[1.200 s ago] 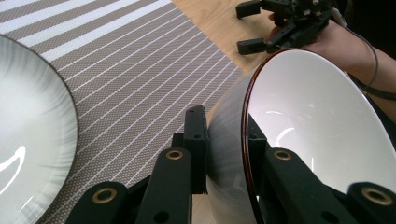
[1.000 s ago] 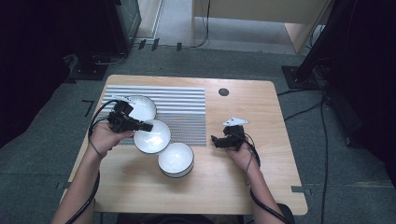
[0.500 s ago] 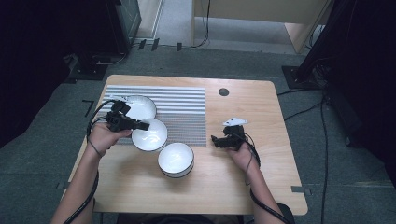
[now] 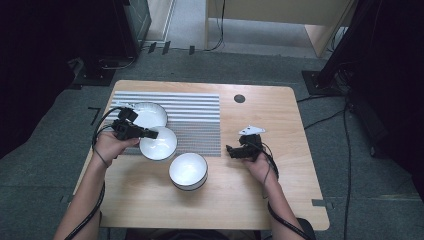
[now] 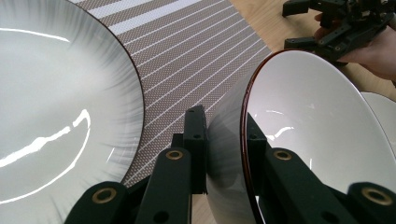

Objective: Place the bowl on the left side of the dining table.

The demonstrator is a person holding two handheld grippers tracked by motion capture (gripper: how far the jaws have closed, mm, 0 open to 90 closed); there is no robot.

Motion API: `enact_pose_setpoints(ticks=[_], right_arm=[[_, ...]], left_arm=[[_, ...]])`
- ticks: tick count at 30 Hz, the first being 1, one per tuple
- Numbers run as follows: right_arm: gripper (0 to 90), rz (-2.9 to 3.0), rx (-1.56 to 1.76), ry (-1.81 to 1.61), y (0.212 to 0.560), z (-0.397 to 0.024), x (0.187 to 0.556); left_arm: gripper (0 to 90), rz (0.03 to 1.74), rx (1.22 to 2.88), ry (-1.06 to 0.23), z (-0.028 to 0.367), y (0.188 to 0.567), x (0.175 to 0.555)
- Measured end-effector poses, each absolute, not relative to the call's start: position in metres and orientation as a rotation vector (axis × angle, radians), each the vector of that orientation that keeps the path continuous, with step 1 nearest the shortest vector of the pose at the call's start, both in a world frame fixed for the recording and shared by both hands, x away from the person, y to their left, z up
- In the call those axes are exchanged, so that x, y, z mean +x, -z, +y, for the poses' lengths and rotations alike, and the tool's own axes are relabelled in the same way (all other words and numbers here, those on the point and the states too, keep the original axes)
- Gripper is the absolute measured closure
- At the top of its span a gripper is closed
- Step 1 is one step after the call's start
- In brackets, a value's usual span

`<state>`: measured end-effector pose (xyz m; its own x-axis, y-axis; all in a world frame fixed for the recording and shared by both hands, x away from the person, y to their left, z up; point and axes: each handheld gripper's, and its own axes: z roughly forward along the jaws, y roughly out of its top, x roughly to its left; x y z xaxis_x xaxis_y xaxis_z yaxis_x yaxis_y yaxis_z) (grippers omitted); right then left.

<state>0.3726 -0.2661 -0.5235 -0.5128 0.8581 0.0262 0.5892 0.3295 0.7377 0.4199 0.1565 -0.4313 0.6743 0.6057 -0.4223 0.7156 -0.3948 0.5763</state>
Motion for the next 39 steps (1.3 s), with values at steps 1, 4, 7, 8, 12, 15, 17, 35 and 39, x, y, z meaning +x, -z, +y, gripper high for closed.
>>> enact_pose_setpoints(ticks=[1, 4, 7, 8, 12, 15, 17, 35, 39], right_arm=[[12.9, 2.231, 1.283, -1.003, 0.524, -0.266, 0.373], [12.9, 2.231, 1.284, -1.002, 0.523, -0.266, 0.373], [12.9, 2.231, 1.284, -1.002, 0.523, -0.266, 0.372], [12.9, 2.23, 1.284, -1.002, 0.523, -0.266, 0.373], [12.9, 2.231, 1.284, -1.002, 0.523, -0.266, 0.373], [12.9, 2.231, 1.283, -1.002, 0.523, -0.266, 0.373], [12.9, 2.231, 1.284, -1.002, 0.523, -0.266, 0.373], [12.9, 2.231, 1.284, -1.002, 0.523, -0.266, 0.373], [12.9, 2.231, 1.284, -1.002, 0.523, -0.266, 0.373]], left_arm=[[78.7, 1.016, 2.121, 0.184, 0.157, 0.432, 0.421], [78.7, 1.023, 2.116, 0.183, 0.159, 0.434, 0.422], [78.7, 1.026, 2.113, 0.178, 0.161, 0.434, 0.424], [78.7, 1.029, 2.107, 0.176, 0.163, 0.435, 0.425], [78.6, 1.035, 2.1, 0.172, 0.167, 0.435, 0.427], [78.7, 1.039, 2.095, 0.174, 0.169, 0.436, 0.428], [78.7, 1.048, 2.089, 0.176, 0.171, 0.437, 0.43], [78.6, 1.082, 2.068, 0.165, 0.182, 0.436, 0.441], [78.6, 1.089, 2.063, 0.165, 0.185, 0.436, 0.444]])
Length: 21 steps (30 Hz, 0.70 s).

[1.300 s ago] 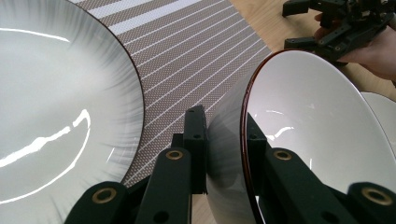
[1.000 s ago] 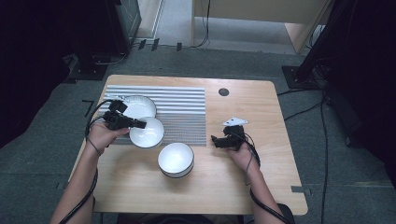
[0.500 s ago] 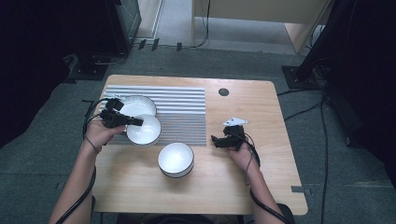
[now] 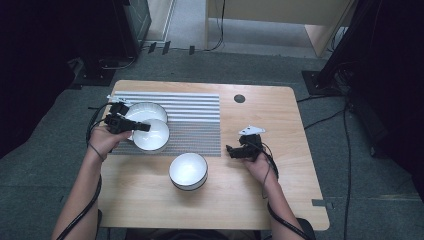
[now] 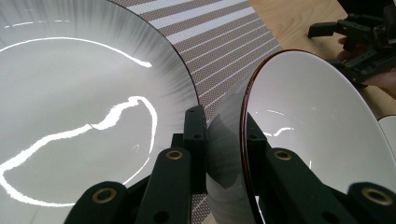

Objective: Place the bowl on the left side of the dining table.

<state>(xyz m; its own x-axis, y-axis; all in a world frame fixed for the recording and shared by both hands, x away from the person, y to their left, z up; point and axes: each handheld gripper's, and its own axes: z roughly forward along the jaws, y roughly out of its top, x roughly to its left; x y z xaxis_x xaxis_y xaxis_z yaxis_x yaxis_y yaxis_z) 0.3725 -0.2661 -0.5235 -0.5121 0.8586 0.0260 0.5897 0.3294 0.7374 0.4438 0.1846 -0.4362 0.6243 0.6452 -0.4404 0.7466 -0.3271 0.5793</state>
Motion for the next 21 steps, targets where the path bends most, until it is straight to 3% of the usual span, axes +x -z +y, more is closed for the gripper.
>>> enact_pose_setpoints(ticks=[21], right_arm=[[12.9, 2.231, 1.283, -1.002, 0.523, -0.266, 0.372]], left_arm=[[78.5, 1.141, 2.038, 0.146, 0.198, 0.441, 0.456]])
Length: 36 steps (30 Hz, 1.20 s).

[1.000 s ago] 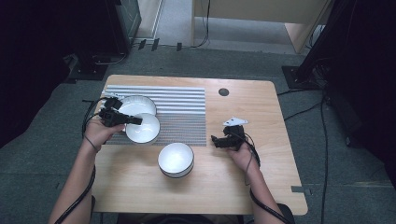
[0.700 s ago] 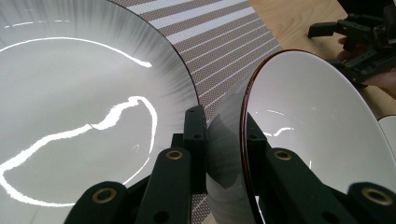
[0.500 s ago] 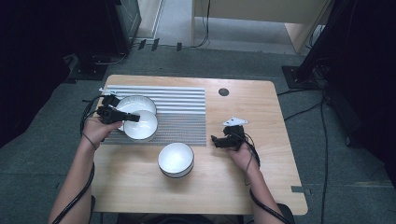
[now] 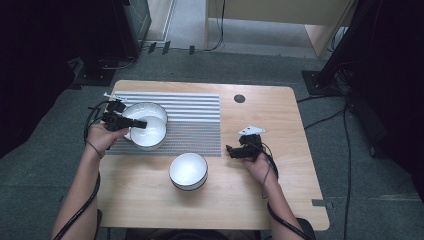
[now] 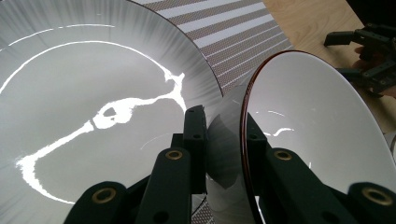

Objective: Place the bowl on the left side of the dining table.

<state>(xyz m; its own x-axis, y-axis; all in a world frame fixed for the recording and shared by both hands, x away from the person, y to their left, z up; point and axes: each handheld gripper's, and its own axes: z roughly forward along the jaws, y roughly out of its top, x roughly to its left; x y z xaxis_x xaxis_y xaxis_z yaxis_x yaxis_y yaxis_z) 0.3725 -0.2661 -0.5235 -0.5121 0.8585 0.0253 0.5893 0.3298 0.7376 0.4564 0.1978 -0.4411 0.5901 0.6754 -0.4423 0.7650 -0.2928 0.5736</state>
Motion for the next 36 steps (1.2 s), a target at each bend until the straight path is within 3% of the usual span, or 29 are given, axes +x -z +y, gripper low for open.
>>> enact_pose_setpoints(ticks=[36], right_arm=[[12.9, 2.231, 1.284, -1.002, 0.523, -0.266, 0.373]], left_arm=[[78.1, 1.265, 1.961, 0.075, 0.224, 0.45, 0.466]])
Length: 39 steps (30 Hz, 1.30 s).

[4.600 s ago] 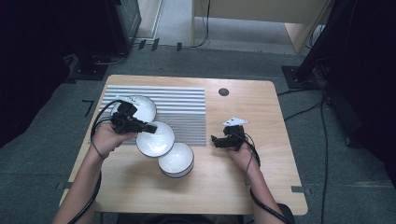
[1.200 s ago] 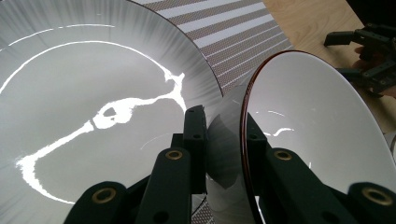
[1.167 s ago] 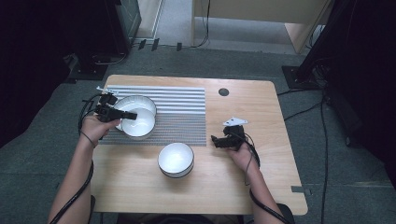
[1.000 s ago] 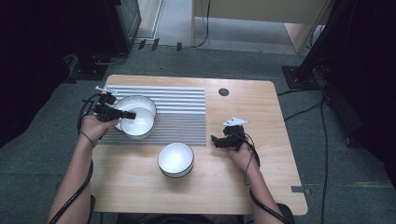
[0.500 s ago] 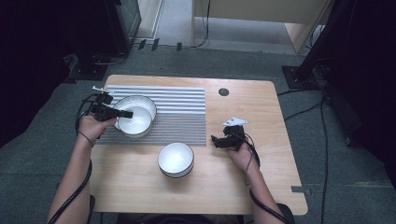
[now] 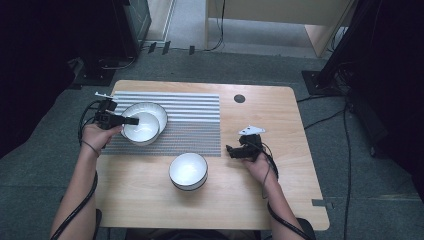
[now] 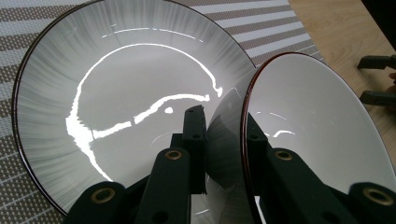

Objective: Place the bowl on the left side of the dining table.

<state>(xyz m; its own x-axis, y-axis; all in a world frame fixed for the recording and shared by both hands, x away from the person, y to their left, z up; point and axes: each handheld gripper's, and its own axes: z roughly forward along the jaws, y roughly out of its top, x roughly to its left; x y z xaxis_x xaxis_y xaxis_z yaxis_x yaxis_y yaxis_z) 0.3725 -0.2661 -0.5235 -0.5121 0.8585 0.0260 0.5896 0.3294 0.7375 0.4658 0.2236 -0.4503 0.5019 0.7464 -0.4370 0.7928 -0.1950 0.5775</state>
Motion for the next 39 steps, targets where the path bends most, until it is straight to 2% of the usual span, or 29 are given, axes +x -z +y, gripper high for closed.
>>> enact_pose_setpoints(ticks=[39], right_arm=[[13.0, 2.228, 1.287, -1.004, 0.523, -0.266, 0.372]], left_arm=[[77.7, 1.34, 1.948, 0.032, 0.223, 0.468, 0.495]])
